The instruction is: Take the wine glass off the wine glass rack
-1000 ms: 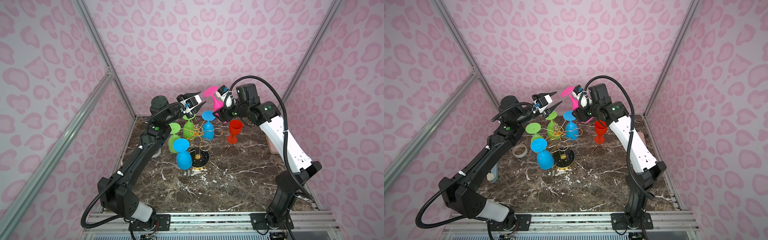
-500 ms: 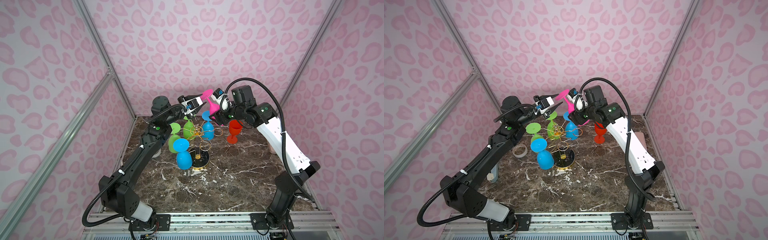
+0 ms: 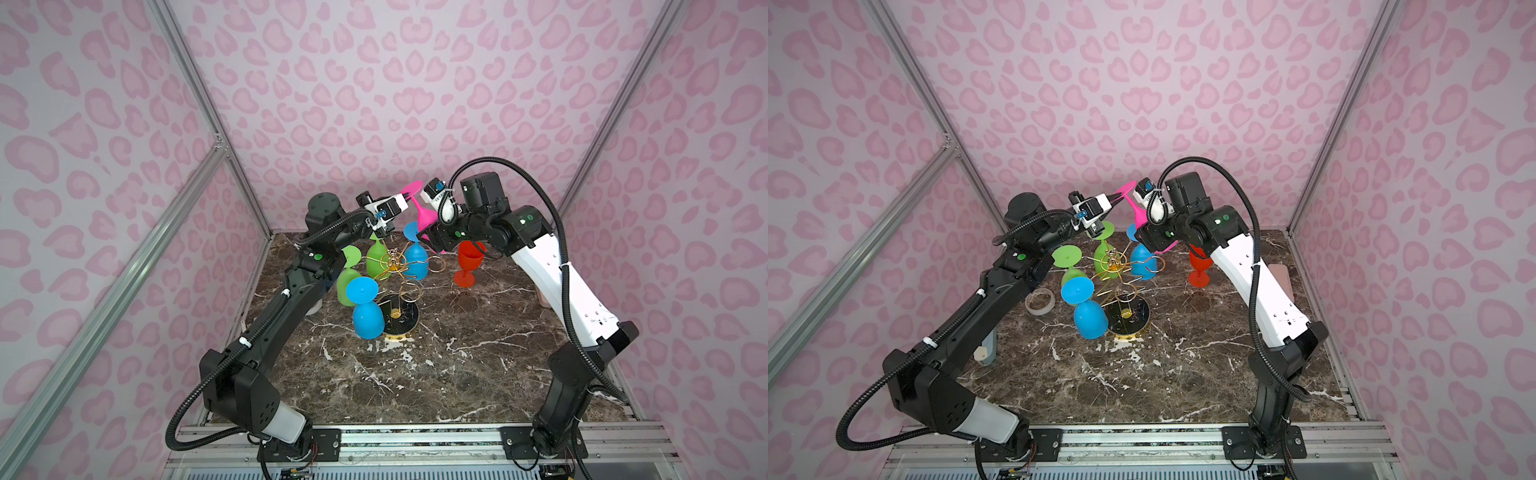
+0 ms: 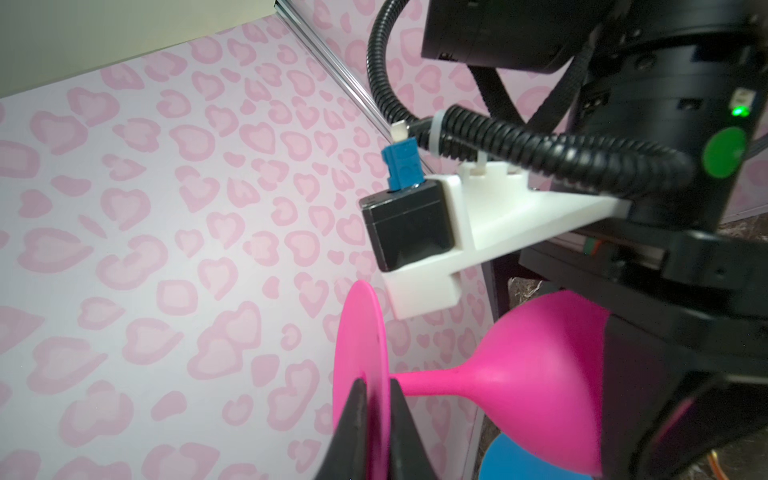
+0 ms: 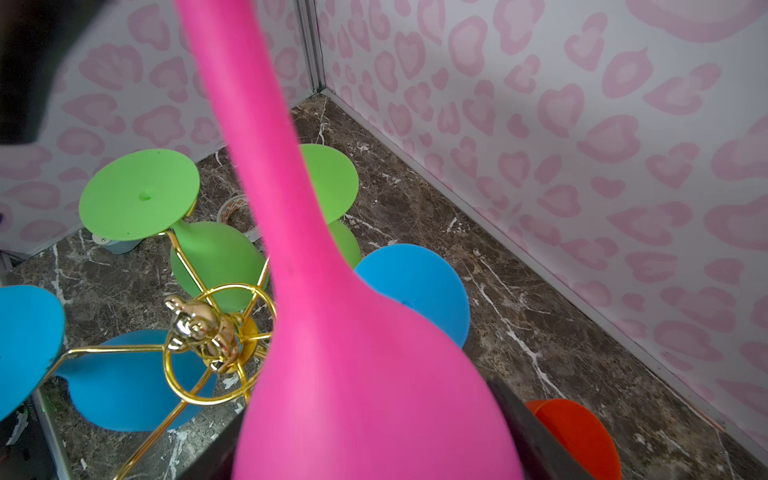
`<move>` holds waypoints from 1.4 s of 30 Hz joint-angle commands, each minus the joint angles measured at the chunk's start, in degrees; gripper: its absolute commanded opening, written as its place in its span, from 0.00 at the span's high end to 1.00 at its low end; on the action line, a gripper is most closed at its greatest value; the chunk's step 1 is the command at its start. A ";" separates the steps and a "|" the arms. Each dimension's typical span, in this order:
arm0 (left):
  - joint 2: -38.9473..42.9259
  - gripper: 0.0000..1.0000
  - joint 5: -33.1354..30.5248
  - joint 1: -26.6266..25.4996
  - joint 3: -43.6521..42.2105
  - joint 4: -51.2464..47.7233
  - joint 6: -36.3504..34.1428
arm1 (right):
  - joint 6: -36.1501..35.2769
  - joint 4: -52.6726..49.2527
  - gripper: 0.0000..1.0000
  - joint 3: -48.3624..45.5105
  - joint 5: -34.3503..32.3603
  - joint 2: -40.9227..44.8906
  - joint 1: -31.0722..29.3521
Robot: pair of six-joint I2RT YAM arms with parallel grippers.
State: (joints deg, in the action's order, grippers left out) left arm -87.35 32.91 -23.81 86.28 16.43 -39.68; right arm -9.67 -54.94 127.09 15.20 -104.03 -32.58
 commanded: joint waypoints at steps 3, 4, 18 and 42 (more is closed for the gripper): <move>-0.81 0.97 0.10 -0.70 1.21 2.28 1.82 | -0.11 1.53 0.27 0.76 0.37 0.20 -0.37; -1.00 0.97 -0.09 -0.90 1.46 2.38 2.36 | 0.08 1.74 0.26 0.63 0.46 0.39 -0.38; -2.45 0.97 -7.86 -1.20 4.57 3.00 12.43 | 4.10 16.70 0.05 -15.11 2.95 13.32 -0.08; -5.05 0.97 -1.79 4.90 9.07 2.47 41.86 | 23.41 54.28 0.26 -51.18 21.33 38.55 18.46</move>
State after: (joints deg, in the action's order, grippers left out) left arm -92.07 28.10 -19.20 94.24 16.40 -2.83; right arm 11.55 -4.58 75.50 33.28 -63.68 -14.31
